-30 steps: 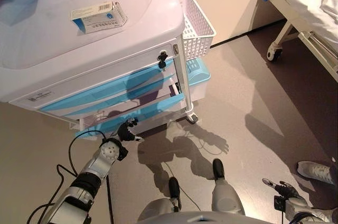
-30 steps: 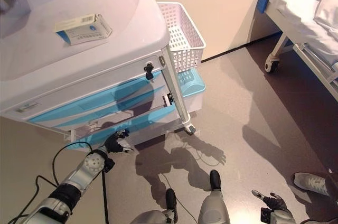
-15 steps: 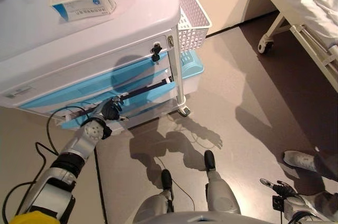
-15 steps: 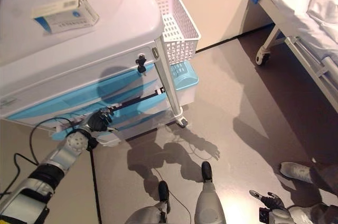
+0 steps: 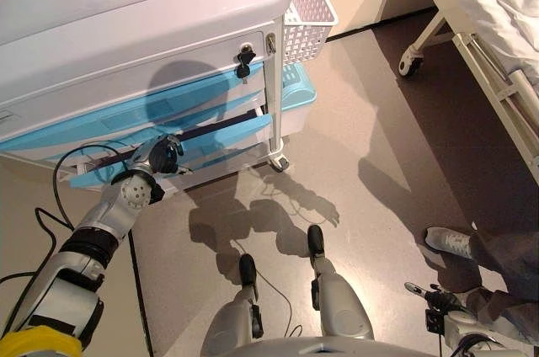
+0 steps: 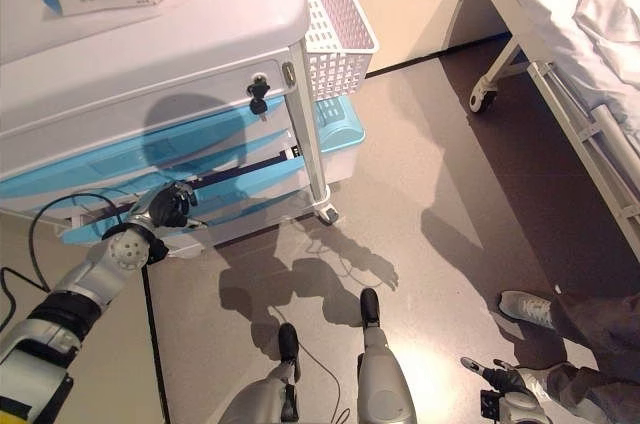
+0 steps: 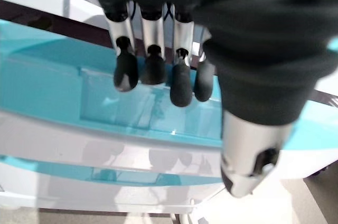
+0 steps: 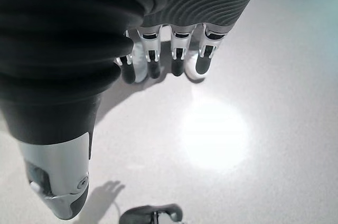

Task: Open the drawer and pick up the medicine

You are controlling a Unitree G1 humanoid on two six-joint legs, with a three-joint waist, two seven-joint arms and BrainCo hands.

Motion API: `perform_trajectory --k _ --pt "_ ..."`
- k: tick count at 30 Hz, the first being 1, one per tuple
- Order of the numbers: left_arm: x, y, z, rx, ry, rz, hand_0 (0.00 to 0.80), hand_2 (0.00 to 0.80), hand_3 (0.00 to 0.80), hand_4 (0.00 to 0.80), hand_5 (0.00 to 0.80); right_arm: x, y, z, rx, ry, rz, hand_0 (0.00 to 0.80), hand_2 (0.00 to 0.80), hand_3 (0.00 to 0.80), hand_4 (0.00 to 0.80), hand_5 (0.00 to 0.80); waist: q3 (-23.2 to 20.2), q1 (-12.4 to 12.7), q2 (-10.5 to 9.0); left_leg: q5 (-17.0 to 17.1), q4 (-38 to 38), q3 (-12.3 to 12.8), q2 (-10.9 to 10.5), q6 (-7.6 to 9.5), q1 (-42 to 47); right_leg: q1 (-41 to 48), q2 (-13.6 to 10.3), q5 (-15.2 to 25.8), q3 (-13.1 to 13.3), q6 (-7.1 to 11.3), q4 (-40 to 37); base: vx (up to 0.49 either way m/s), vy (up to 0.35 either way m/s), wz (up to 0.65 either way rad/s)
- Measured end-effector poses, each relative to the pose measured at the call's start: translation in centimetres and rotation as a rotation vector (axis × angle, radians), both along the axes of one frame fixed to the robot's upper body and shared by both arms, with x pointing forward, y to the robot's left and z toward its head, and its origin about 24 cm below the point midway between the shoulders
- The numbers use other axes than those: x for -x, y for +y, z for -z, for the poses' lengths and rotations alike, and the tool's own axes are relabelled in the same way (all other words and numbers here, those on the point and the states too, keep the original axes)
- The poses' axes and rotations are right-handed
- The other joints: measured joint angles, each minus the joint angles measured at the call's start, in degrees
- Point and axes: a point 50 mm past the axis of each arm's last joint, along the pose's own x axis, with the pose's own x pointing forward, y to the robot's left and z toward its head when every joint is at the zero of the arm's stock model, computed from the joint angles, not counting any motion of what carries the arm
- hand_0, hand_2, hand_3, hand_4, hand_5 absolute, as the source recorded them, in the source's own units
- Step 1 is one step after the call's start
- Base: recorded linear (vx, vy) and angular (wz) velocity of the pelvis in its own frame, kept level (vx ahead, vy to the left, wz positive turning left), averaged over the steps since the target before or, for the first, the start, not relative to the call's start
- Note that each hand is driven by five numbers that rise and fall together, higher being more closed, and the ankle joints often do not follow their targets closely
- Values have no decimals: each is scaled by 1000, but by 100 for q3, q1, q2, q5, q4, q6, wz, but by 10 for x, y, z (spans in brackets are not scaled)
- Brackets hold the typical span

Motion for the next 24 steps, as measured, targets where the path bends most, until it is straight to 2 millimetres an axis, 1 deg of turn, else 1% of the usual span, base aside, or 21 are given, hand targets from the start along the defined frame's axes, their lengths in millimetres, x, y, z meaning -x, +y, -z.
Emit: perform_trajectory --k 2,7,13,15,21,24 --pt "0 -1 0 -1 -3 5 0 0 0 0 0 0 1 1 -4 -1 -1 0 0 0 0 0 0 22 0 22 -11 -3 -9 -21 2 0 3 4 0 -2 0 0 0 0" --pt "-1 -7 -2 2 -12 25 0 0 0 0 0 -3 3 0 -5 -13 -6 0 0 0 0 0 0 121 0 32 -36 3 -8 -8 13 -6 11 9 8 -8 1 0 0 0" --pt "-1 -10 -4 2 -21 36 0 0 0 0 0 -4 3 0 -7 -17 -8 0 0 0 0 0 1 137 -1 34 -43 -1 -8 -6 17 -1 11 17 8 -18 1 0 0 0" --pt "2 -11 -4 14 -26 41 0 0 0 0 0 -4 4 0 -8 -17 -8 0 0 0 0 0 6 131 -2 34 -44 3 -5 -7 27 6 12 24 7 -26 1 0 0 0" --pt "11 -29 -7 41 -21 149 0 0 0 0 0 -7 5 0 -14 -26 -13 0 0 0 0 0 87 136 -26 33 -44 12 27 -8 126 98 21 36 8 -41 1 -3 -2 -1" --pt "15 -35 -3 45 7 193 0 0 0 0 0 -7 5 0 -20 -27 -15 0 0 0 0 0 99 145 -18 34 -44 12 29 -8 133 106 23 37 7 -42 1 0 0 0"
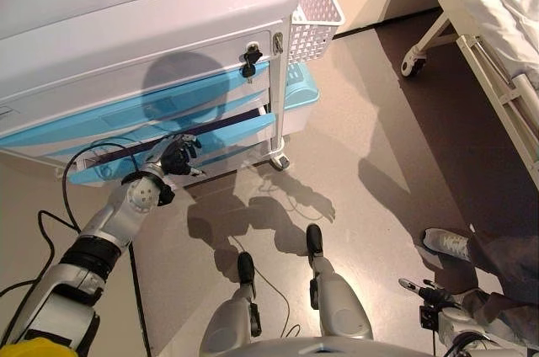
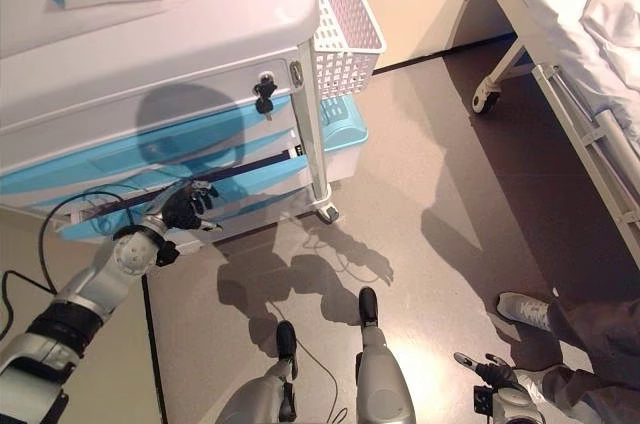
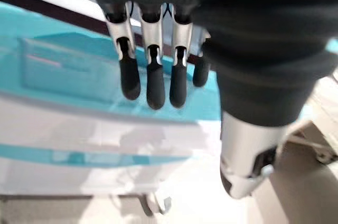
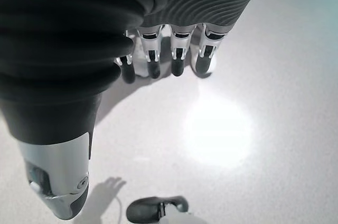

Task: Open the drawer and pick up the medicine

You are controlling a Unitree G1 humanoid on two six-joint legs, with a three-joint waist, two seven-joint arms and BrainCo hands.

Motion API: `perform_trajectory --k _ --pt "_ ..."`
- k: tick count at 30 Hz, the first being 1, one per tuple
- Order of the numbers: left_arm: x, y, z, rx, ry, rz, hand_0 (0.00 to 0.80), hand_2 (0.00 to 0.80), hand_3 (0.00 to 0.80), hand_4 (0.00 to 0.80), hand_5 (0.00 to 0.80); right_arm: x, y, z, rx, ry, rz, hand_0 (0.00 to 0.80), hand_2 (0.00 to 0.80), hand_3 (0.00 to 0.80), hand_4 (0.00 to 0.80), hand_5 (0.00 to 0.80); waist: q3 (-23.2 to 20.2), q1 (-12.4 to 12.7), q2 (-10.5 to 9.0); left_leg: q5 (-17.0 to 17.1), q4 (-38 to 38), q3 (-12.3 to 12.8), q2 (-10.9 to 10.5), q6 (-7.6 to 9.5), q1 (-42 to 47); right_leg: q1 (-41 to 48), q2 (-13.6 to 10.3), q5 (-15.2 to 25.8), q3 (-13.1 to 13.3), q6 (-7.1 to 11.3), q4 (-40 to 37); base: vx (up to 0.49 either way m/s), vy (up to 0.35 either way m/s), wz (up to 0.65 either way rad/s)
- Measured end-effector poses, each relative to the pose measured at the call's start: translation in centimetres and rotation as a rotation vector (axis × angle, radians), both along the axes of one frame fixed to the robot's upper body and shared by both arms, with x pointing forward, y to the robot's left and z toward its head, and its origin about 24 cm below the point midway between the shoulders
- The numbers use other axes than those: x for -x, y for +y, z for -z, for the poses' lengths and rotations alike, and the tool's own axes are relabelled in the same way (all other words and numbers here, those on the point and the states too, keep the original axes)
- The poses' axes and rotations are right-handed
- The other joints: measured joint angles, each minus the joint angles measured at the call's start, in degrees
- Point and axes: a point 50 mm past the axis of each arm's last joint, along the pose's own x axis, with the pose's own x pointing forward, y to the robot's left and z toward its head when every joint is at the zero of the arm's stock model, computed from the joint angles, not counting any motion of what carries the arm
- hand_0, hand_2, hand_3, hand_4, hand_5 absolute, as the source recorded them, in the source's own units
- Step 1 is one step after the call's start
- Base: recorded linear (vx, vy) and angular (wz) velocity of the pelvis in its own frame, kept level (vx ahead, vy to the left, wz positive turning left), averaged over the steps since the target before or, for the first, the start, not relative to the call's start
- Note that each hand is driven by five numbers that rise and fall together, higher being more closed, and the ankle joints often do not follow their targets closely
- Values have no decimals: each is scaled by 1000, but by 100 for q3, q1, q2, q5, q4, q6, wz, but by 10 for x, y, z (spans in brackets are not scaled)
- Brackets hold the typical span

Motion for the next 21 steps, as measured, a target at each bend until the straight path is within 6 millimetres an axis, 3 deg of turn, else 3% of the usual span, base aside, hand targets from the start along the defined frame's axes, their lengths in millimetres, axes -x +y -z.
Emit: perform_trajectory --k 6,13,21 --pt "10 -12 20 -17 104 73 0 0 0 0 0 0 0 0 -1 0 -1 0 0 0 0 0 14 -1 21 0 -1 0 0 0 44 46 0 -1 0 1 0 -26 -4 0" --pt "13 -13 25 -16 131 82 0 0 0 0 0 0 0 0 -2 1 -1 0 0 0 0 0 52 -10 51 0 0 0 -6 -1 50 52 1 1 0 -1 0 0 0 0" --pt "16 2 58 -44 262 -14 0 0 0 0 0 -1 1 0 -2 1 -4 0 0 0 0 0 52 -25 51 -2 -1 8 -9 -3 48 45 4 -1 2 0 -1 0 0 0"
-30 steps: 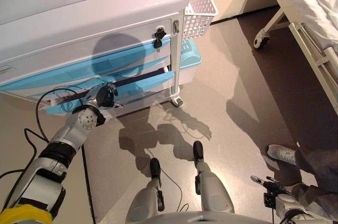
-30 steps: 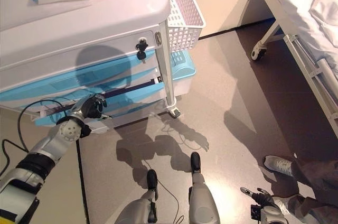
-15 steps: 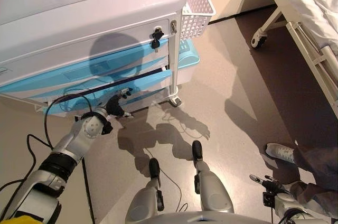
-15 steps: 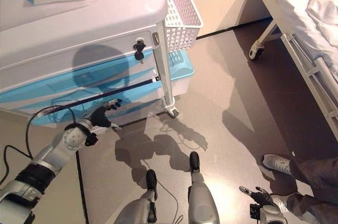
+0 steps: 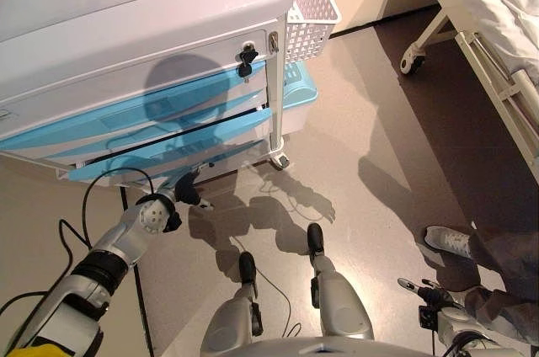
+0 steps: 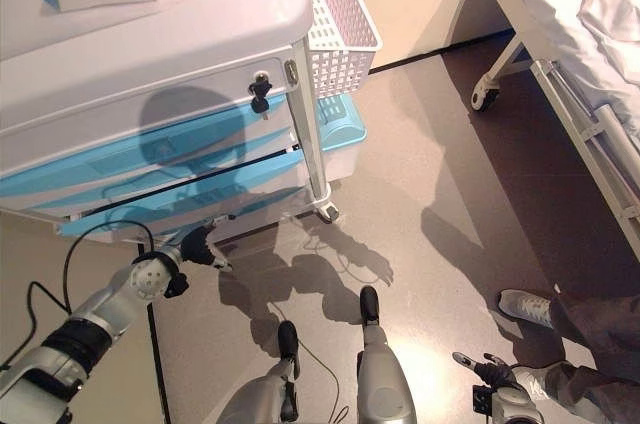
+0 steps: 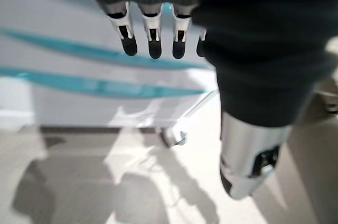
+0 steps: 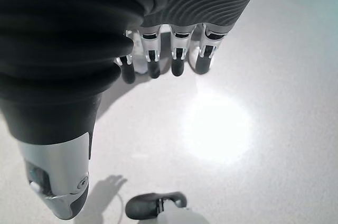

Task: Open the drawer and pick up the medicine

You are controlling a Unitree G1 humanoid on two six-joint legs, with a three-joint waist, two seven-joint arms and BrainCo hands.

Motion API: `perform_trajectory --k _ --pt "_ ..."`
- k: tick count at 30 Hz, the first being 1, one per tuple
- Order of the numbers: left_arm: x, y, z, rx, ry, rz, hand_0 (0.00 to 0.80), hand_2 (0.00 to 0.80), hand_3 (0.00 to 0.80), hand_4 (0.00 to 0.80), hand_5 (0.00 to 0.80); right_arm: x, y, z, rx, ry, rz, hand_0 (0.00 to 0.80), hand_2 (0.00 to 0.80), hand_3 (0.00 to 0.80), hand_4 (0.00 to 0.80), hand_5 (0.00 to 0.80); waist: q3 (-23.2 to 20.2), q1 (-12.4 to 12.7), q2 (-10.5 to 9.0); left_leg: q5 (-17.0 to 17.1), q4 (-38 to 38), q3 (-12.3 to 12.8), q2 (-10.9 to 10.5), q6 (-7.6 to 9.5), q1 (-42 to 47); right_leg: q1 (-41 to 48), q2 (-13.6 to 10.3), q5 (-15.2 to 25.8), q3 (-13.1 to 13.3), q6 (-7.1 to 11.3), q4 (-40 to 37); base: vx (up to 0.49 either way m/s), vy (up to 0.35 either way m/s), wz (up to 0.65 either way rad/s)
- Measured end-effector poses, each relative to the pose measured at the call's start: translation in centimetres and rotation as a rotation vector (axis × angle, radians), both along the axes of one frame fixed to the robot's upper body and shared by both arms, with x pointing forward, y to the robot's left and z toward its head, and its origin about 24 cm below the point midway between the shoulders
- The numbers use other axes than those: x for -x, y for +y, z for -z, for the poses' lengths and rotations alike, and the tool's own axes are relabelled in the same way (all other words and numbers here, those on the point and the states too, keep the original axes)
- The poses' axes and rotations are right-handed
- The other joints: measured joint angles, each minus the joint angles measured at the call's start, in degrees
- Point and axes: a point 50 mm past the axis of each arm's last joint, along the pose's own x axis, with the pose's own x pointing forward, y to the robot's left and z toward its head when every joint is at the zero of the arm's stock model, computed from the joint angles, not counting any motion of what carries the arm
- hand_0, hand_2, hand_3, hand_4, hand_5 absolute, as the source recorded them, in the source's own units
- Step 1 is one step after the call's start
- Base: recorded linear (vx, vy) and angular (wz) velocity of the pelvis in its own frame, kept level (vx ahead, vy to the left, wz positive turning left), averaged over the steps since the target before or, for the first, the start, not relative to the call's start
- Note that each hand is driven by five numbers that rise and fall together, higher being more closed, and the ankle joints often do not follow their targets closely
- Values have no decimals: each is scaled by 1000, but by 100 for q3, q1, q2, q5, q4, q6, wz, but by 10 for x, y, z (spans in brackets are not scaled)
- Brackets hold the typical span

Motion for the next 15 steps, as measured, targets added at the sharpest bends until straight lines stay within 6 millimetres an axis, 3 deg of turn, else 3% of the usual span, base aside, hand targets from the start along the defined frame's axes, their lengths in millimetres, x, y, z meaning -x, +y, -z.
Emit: perform_trajectory --k 15 --pt "-21 24 -16 -100 -71 -121 0 0 0 0 0 -2 -1 -1 13 5 -24 0 0 0 0 0 24 -63 -46 -7 -1 50 9 -10 -164 -188 27 9 29 -12 1 4 2 -1"
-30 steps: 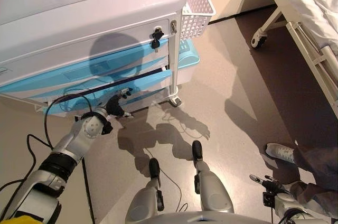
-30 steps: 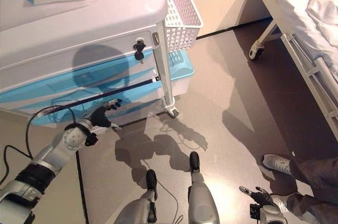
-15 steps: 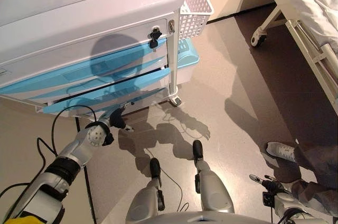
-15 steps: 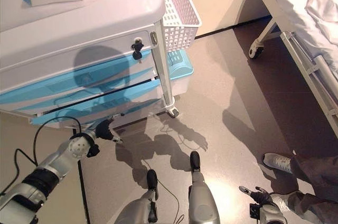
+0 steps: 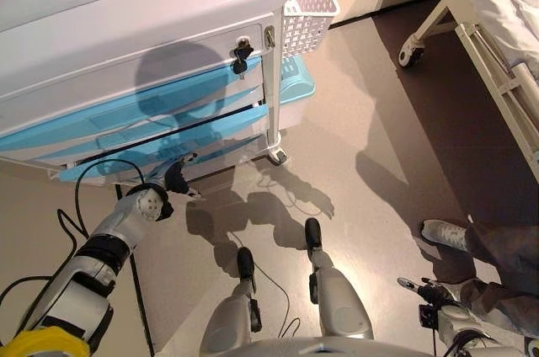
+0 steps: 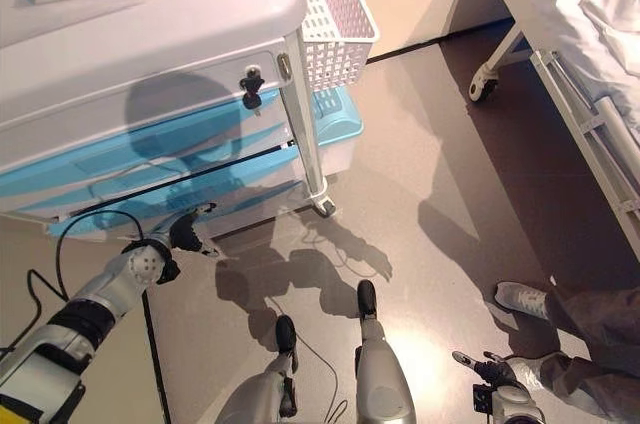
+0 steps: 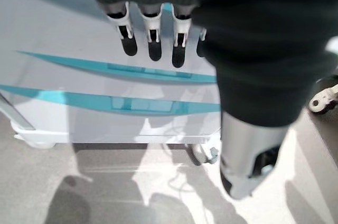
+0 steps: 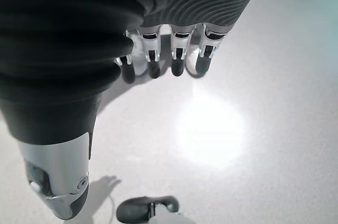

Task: Open the drawer and pick up the medicine

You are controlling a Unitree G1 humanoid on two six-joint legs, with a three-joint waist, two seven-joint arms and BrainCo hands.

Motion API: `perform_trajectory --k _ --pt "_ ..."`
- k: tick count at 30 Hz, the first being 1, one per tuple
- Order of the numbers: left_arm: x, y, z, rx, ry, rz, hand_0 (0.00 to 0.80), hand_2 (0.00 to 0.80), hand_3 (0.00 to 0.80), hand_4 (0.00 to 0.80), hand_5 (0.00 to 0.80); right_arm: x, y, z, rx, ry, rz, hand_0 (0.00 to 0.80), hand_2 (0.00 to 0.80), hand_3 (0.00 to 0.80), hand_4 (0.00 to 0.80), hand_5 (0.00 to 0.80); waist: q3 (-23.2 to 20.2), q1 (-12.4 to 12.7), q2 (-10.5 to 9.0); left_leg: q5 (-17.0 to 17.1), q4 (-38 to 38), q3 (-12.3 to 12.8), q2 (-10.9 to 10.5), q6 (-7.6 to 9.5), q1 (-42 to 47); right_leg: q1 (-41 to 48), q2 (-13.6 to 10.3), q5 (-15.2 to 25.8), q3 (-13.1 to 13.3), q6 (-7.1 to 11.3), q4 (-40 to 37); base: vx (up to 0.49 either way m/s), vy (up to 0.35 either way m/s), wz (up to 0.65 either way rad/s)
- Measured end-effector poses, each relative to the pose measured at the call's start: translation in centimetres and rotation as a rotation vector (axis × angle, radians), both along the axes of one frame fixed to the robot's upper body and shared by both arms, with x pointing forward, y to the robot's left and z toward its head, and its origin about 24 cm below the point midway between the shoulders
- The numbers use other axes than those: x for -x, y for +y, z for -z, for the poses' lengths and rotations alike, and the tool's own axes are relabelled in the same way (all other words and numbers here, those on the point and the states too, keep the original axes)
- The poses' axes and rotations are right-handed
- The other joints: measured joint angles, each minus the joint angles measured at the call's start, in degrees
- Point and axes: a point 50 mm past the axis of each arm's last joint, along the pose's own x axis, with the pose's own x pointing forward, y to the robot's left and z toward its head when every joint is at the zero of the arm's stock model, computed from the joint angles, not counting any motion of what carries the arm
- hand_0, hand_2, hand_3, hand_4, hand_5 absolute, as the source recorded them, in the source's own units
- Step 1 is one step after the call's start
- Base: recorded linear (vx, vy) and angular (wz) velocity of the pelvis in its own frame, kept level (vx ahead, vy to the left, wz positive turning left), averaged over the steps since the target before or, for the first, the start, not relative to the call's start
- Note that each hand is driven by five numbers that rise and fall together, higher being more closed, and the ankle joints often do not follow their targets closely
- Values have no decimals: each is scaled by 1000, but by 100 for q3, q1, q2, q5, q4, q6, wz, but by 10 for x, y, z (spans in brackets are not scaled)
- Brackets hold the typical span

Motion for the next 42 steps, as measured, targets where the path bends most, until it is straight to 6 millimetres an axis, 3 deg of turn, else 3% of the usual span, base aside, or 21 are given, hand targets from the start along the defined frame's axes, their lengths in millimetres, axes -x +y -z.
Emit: perform_trajectory --k 18,32,37,42 --pt "-11 31 -20 -76 -59 -133 0 0 0 0 0 -11 4 -2 7 -16 -44 0 0 0 0 0 85 -117 -268 -13 0 47 30 -18 -112 -134 33 4 27 -4 1 1 0 0" --pt "-12 36 -26 -93 -82 -152 0 0 0 0 0 -12 5 -2 8 -17 -53 0 0 0 0 0 71 -104 -306 -9 2 47 32 -21 -175 -193 36 14 27 -16 3 0 0 0" --pt "-8 37 -19 -50 -77 -174 0 0 0 0 0 -14 6 -3 5 -26 -57 0 0 0 0 0 73 -100 -320 -13 0 50 51 -26 32 9 48 12 26 -15 2 0 0 0" --pt "15 40 13 140 -39 -300 0 0 0 0 0 -13 8 -2 1 -23 -59 0 0 0 0 0 17 -90 -320 -23 -4 57 81 -37 291 263 55 -31 25 -9 1 37 -12 -1"
